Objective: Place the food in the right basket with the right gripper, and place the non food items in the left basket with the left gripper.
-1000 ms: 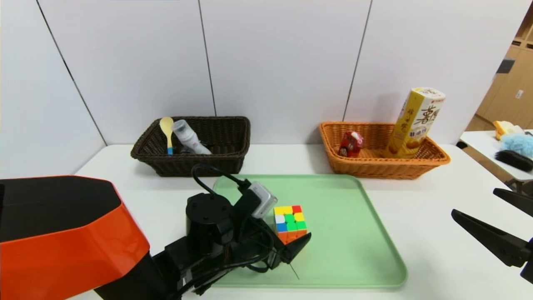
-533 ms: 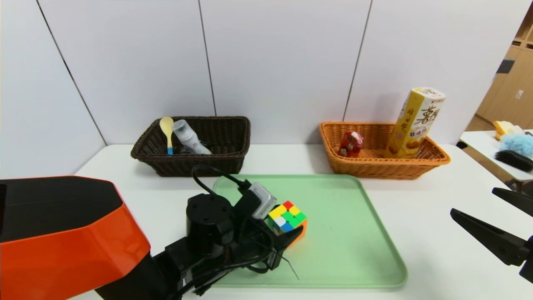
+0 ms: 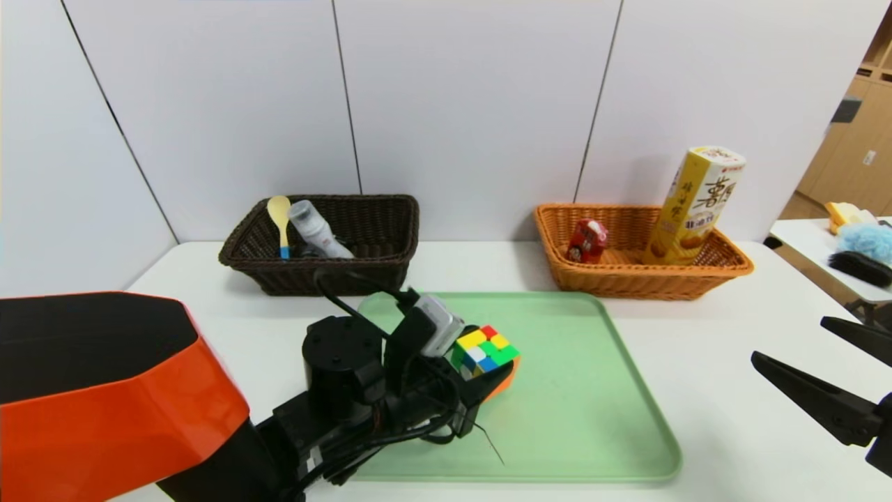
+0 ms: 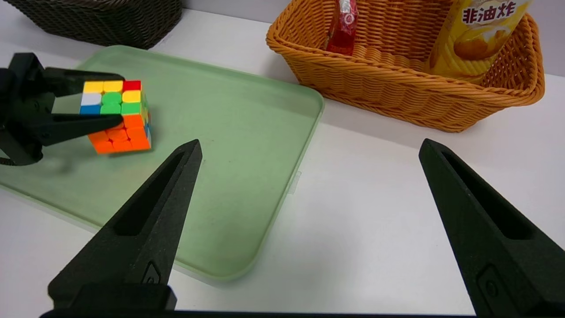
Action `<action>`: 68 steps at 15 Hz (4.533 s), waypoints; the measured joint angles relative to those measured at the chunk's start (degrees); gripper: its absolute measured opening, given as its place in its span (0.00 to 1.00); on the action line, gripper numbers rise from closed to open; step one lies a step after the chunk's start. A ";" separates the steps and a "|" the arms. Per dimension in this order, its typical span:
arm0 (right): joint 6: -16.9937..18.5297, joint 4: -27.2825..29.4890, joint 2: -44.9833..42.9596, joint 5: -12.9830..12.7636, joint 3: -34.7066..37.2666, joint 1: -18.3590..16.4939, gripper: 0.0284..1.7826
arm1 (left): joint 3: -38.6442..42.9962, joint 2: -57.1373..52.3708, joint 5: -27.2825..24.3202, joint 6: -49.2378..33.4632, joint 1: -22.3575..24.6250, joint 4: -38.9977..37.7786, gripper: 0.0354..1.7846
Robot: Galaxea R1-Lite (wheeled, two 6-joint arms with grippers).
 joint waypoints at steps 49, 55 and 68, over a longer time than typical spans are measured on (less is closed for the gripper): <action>-0.33 -0.63 1.04 -0.49 -0.02 -0.11 0.95 | -41.94 -7.86 -5.64 6.36 31.96 49.20 0.78; -0.35 -0.35 0.79 -0.55 -0.90 -0.11 0.95 | -35.73 -11.19 -2.43 6.60 33.84 46.14 0.87; -0.33 0.41 -7.40 -0.27 2.56 -2.95 0.95 | -4.88 -43.58 8.35 6.97 40.18 45.90 0.94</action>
